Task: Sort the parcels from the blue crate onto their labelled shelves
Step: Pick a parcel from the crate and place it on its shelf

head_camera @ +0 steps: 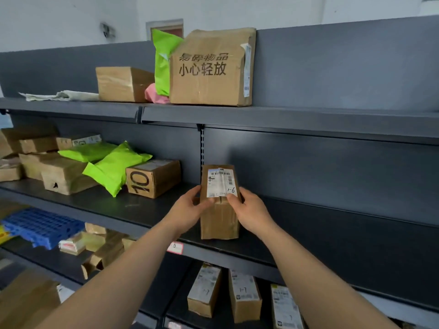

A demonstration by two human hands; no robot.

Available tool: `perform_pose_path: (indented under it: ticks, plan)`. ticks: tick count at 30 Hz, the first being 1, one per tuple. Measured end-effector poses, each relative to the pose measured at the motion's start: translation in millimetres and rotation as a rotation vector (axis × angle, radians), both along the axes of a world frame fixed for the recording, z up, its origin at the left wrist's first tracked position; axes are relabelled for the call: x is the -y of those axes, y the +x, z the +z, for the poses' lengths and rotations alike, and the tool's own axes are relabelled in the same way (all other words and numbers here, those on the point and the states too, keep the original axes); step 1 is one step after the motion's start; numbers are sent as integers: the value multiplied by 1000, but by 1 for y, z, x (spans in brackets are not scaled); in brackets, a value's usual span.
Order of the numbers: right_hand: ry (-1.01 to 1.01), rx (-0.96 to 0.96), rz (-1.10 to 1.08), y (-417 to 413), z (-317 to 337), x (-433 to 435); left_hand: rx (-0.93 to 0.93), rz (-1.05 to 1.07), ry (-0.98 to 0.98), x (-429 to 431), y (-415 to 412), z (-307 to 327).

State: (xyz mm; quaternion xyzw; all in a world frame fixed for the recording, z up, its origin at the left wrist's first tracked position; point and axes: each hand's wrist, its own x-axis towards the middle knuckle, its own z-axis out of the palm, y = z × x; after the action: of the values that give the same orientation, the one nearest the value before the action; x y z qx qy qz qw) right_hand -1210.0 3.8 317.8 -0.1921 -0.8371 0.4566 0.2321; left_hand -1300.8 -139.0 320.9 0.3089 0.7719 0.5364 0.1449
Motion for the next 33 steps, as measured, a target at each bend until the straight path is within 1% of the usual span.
perform_pose_path:
  ticks: [7,11,15,17,20,22,24,27,29,33]
  plan:
    - [70,70,-82,-52,-4,-14,72,-28,33,-15,-50,-5]
    - [69,89,-95,-66,-3,-20,97,-58,46,-22,-64,-7]
    - [81,79,-105,-71,-4,-22,91,-69,44,-26,-71,-6]
    - [83,83,-110,-71,-4,-21,57,-81,33,-27,-70,-5]
    - [95,98,-118,-66,0,-17,-60,-78,-18,-26,-66,-1]
    - [176,139,-140,-59,4,-14,-175,-36,-87,-25,-66,2]
    - [275,176,-187,-50,6,-13,-335,14,-173,-26,-66,4]
    - [362,204,-231,-30,8,-12,-642,137,-287,-27,-60,7]
    - [429,197,-260,-11,8,-13,-749,147,-269,-28,-49,10]
    - [586,186,-339,37,4,-15,-903,22,-230,-39,-7,12]
